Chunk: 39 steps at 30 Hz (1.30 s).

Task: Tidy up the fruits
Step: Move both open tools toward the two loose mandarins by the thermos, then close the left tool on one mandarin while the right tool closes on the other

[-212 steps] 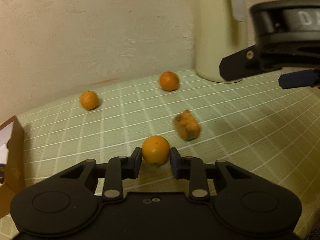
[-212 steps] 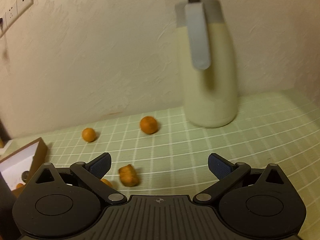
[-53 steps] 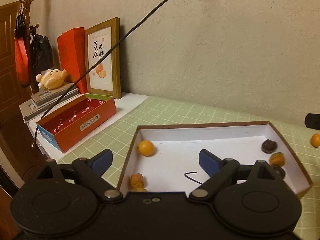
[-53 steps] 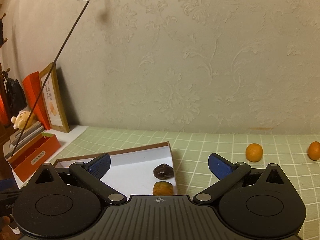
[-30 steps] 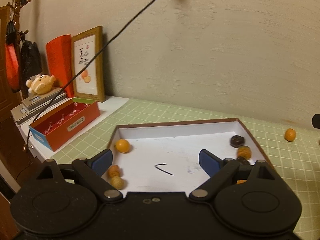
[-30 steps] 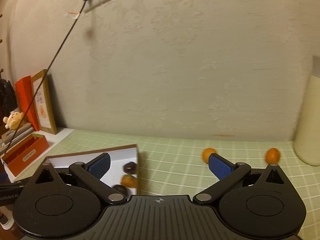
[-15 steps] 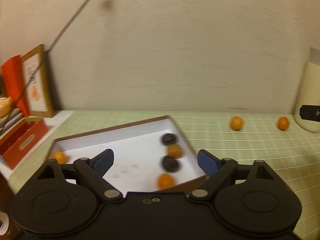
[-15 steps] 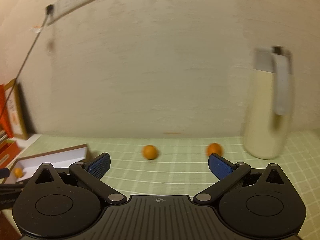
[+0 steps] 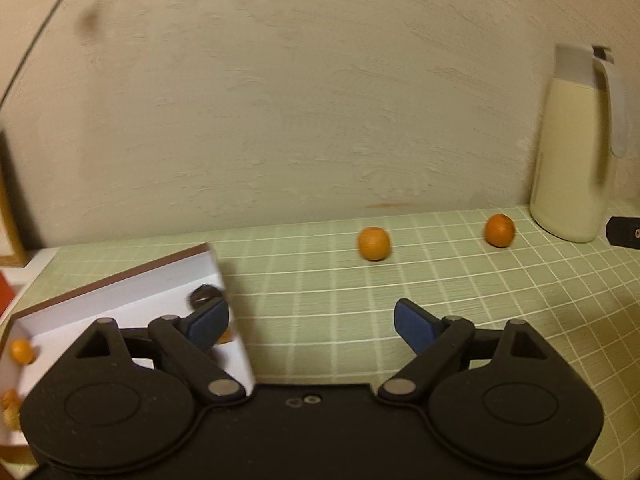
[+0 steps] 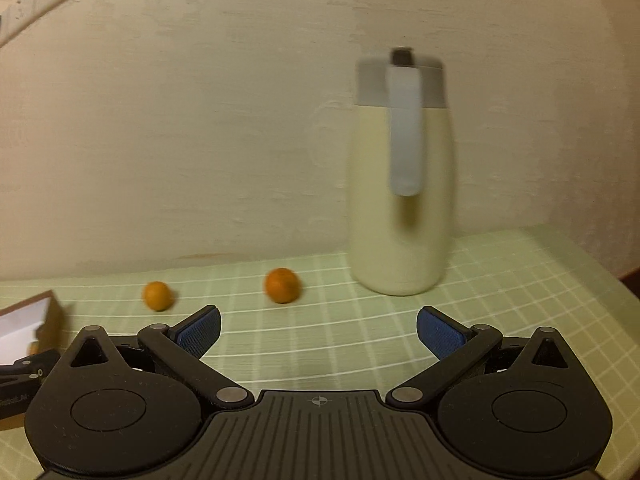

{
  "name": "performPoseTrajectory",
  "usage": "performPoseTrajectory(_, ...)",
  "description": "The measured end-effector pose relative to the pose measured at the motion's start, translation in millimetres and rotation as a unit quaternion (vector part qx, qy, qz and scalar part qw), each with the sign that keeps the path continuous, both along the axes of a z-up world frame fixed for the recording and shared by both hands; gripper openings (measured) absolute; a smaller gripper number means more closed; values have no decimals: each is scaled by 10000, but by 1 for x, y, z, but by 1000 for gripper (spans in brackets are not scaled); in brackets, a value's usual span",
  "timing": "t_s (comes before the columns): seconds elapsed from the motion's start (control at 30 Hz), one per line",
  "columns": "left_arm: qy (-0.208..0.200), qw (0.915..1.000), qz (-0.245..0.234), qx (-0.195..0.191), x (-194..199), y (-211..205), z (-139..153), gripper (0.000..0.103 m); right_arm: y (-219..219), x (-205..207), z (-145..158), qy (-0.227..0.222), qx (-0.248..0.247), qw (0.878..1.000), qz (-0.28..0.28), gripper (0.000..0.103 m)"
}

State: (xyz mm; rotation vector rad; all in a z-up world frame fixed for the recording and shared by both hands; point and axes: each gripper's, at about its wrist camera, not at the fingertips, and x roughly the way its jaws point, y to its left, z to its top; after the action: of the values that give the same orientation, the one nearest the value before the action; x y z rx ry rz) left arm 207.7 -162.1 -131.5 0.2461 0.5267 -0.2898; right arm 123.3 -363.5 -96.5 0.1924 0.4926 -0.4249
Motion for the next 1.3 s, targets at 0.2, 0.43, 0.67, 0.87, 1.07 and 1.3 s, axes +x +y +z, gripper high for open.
performPoseTrajectory(0.2, 96, 9998, -169, 49, 23, -27, -12, 78, -5, -2, -2, 8, -136, 9997, -187, 103)
performPoseTrajectory(0.43, 84, 9997, -216, 82, 53, -51, -20, 78, -15, 29, -18, -84, 419, 9986, 327, 103)
performPoseTrajectory(0.67, 108, 9997, -220, 28, 89, -70, -28, 76, -27, 80, -30, 160, 492, 9973, 528, 103)
performPoseTrajectory(0.87, 183, 9996, -178, 88, 111, -79, -40, 74, -46, 125, -47, 401, 678, 9952, 580, 103)
performPoseTrajectory(1.07, 234, 9996, -142, 109, 125, -84, -44, 72, -52, 151, -55, 568, 594, 9950, 573, 103)
performPoseTrajectory(1.3, 281, 9995, -131, 112, 141, -89, -47, 71, -57, 177, -69, 720, 601, 9935, 645, 88)
